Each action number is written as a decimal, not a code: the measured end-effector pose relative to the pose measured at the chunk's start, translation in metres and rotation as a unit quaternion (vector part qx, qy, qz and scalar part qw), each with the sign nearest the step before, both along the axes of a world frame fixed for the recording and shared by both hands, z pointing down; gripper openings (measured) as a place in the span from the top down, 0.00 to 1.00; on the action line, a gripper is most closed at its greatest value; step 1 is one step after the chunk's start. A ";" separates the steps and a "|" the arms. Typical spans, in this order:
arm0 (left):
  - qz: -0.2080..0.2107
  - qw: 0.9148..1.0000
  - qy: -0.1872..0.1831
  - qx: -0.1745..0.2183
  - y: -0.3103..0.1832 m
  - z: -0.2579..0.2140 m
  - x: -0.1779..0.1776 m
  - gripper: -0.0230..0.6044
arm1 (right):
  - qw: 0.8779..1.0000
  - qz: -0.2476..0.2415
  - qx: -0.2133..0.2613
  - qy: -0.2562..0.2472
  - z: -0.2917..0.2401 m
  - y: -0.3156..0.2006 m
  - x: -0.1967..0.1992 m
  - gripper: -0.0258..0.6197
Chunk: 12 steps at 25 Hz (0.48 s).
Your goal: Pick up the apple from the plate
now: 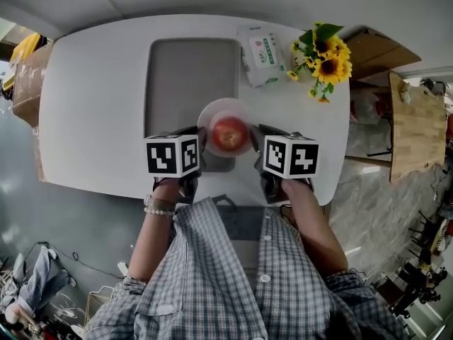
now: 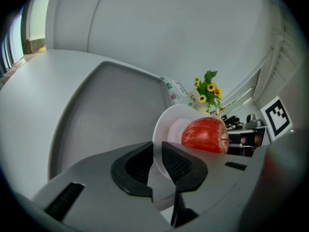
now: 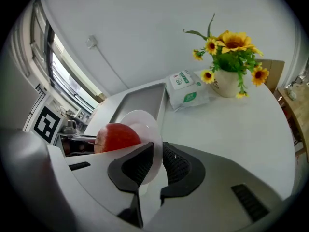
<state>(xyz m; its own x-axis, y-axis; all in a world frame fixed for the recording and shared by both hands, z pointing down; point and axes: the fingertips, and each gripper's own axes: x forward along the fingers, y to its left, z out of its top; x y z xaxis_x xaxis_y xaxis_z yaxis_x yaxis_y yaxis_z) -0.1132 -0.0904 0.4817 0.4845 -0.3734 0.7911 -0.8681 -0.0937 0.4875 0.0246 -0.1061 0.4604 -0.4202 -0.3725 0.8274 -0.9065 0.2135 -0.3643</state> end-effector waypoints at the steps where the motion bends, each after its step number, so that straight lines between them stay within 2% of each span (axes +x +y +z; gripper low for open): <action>1: 0.008 1.000 0.002 0.001 -0.001 -0.001 0.007 0.87 | 1.000 0.006 0.002 0.003 -0.002 0.000 0.007 0.85; 12: 0.080 0.997 0.011 -0.005 -0.007 -0.001 0.076 0.87 | 0.998 0.065 0.011 0.020 -0.008 0.001 0.078 0.85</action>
